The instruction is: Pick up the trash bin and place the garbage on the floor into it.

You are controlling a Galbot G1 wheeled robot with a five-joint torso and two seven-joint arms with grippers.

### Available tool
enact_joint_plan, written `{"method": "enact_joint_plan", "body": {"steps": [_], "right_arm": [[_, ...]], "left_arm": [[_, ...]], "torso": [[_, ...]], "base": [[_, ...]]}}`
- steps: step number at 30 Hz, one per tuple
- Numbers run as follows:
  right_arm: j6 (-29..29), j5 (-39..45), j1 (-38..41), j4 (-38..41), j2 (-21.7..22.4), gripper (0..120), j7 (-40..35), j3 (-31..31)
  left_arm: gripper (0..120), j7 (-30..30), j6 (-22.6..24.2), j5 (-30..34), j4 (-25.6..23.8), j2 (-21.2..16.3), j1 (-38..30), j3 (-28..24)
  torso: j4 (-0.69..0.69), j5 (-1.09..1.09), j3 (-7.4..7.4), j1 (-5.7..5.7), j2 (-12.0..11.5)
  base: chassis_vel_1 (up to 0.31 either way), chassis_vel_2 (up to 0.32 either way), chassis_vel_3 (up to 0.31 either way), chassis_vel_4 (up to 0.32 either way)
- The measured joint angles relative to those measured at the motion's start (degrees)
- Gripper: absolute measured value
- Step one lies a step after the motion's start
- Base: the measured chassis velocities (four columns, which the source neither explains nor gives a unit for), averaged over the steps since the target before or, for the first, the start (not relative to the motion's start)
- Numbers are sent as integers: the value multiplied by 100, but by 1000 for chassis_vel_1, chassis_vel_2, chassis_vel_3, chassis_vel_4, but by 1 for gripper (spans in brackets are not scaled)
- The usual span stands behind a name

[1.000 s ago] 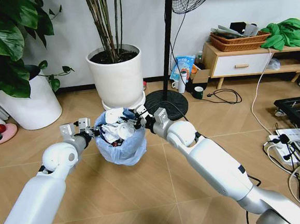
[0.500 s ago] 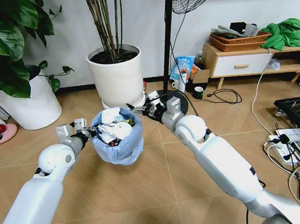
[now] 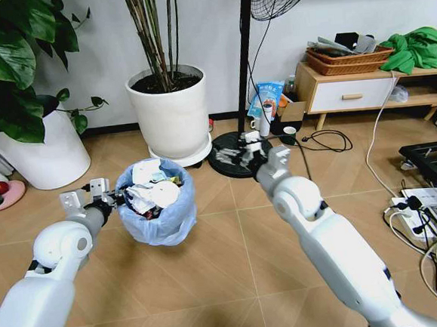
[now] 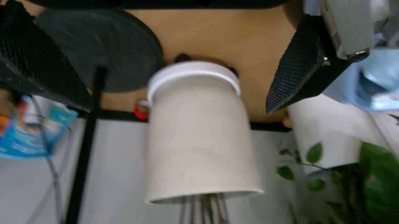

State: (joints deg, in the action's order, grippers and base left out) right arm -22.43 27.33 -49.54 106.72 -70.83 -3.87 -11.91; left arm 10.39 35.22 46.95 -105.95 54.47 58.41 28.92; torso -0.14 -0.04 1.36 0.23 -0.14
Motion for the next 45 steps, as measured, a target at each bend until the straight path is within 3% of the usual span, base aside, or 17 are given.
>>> {"method": "enact_joint_plan", "body": {"steps": [7,16,29,45], "right_arm": [[27,-354,-927,387,-30,100,-70,-917],[103,-823,-1909,891,-134,100,5,-1558],[190,-1235,-2450,1221,-316,100,3,-1617],[216,-1287,-2473,1248,-337,100,19,-1510]], "left_arm": [[0,-47,-27,-174,-167,10,129,72],[0,-67,-40,-215,-310,44,301,163],[0,-61,-45,-174,-411,13,320,231],[0,-20,-44,-159,-470,1,376,349]], "torso": [[1,0,0,0,0],[-1,-1,0,0,0],[-1,1,0,0,0],[2,0,1,0,-1]], "base": [[0,0,0,0],[0,0,0,0],[32,34,-43,-31],[186,188,-177,-177]]}}
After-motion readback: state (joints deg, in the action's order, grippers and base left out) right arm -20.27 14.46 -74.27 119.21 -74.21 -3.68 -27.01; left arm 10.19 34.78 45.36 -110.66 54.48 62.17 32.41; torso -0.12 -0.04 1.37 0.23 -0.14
